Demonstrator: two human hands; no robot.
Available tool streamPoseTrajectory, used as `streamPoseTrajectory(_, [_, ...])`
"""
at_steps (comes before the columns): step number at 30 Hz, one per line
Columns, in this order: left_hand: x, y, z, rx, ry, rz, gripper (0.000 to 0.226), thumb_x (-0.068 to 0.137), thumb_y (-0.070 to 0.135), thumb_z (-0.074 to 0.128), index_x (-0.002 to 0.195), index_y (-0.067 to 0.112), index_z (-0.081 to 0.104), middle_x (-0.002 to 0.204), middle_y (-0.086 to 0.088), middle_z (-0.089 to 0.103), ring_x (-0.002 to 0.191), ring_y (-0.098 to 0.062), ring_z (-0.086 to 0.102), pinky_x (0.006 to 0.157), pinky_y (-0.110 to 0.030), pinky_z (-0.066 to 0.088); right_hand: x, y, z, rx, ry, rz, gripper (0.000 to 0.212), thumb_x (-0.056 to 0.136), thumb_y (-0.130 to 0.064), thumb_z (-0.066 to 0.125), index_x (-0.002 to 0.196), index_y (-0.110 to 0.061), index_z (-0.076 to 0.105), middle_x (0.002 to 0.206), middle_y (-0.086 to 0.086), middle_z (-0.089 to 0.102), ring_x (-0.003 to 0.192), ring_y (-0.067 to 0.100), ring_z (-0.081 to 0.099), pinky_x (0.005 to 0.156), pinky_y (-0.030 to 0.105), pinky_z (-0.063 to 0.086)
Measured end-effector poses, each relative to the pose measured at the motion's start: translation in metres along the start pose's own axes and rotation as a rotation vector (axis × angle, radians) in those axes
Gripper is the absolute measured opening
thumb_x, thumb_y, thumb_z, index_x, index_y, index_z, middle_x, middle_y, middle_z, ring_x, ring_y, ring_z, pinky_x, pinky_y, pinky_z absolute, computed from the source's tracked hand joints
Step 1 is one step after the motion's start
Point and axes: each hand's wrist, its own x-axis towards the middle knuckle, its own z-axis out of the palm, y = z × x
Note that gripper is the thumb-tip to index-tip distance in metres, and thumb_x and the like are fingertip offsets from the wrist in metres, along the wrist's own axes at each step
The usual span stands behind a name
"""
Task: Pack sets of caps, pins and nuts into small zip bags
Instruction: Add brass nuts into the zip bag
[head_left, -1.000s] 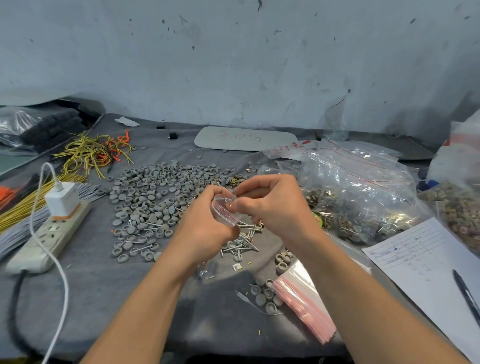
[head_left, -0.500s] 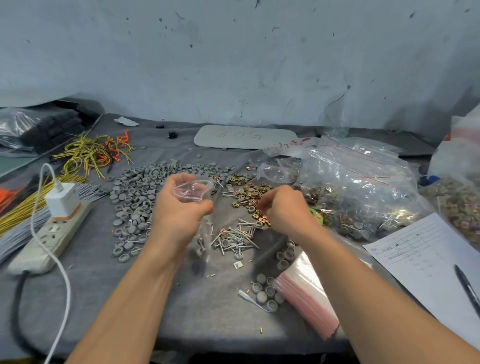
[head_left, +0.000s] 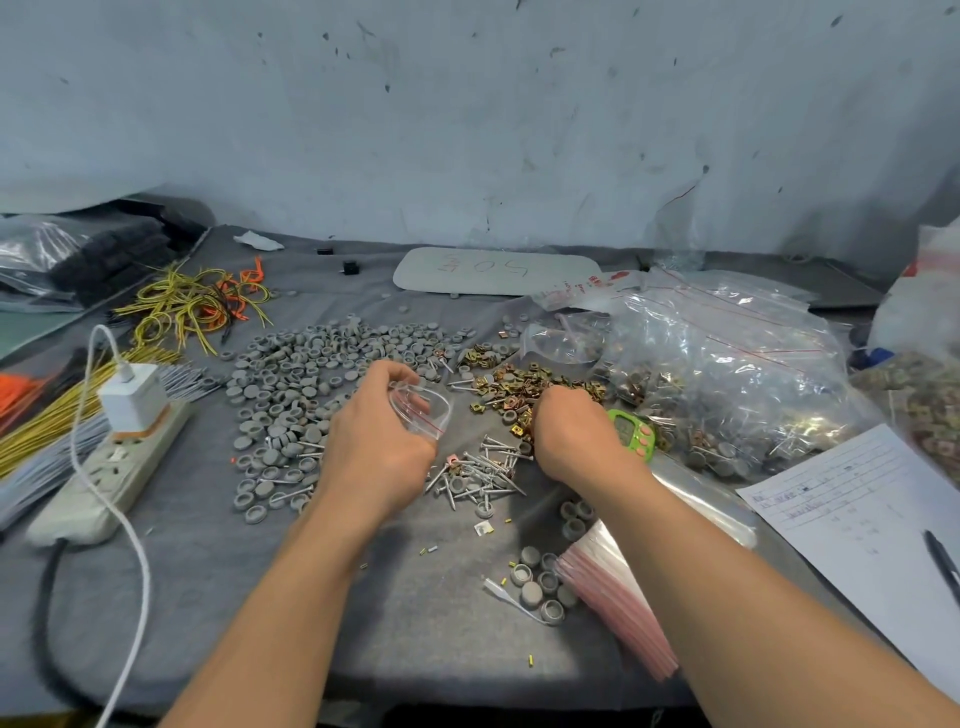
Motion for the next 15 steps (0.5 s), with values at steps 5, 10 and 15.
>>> streamPoseTrajectory(5, [0.0, -0.003, 0.0, -0.007, -0.021, 0.007, 0.059, 0.075, 0.001, 0.078, 0.113, 0.037, 0.051, 0.104, 0.012, 0.069, 0.088, -0.006, 0.062, 0.061, -0.02, 0.042, -0.001, 0.002, -0.001, 0.04, 0.015, 0.018, 0.025, 0.088, 0.004, 0.058, 0.106, -0.006, 0.073, 0.106, 0.017, 0.071, 0.096, 0.037, 0.068, 0.079, 0.038, 0.056])
streamPoseTrajectory(10, [0.001, -0.002, 0.001, 0.008, -0.036, 0.016, 0.057, 0.075, 0.004, 0.077, 0.112, 0.039, 0.051, 0.102, 0.014, 0.07, 0.087, -0.005, 0.061, 0.064, -0.024, 0.043, 0.002, 0.013, -0.008, 0.276, 0.016, 0.102, 0.026, 0.091, 0.005, 0.061, 0.094, -0.013, 0.08, 0.097, 0.01, 0.076, 0.09, 0.026, 0.073, 0.079, 0.034, 0.061])
streamPoseTrajectory(15, [0.0, -0.001, 0.007, 0.072, -0.097, 0.075, 0.054, 0.08, 0.007, 0.079, 0.113, 0.039, 0.05, 0.099, 0.016, 0.068, 0.077, 0.006, 0.055, 0.052, -0.013, 0.036, -0.009, 0.008, -0.023, 0.99, 0.015, 0.065, 0.02, 0.096, 0.004, 0.066, 0.089, -0.01, 0.078, 0.079, 0.009, 0.078, 0.069, 0.02, 0.077, 0.066, 0.028, 0.064])
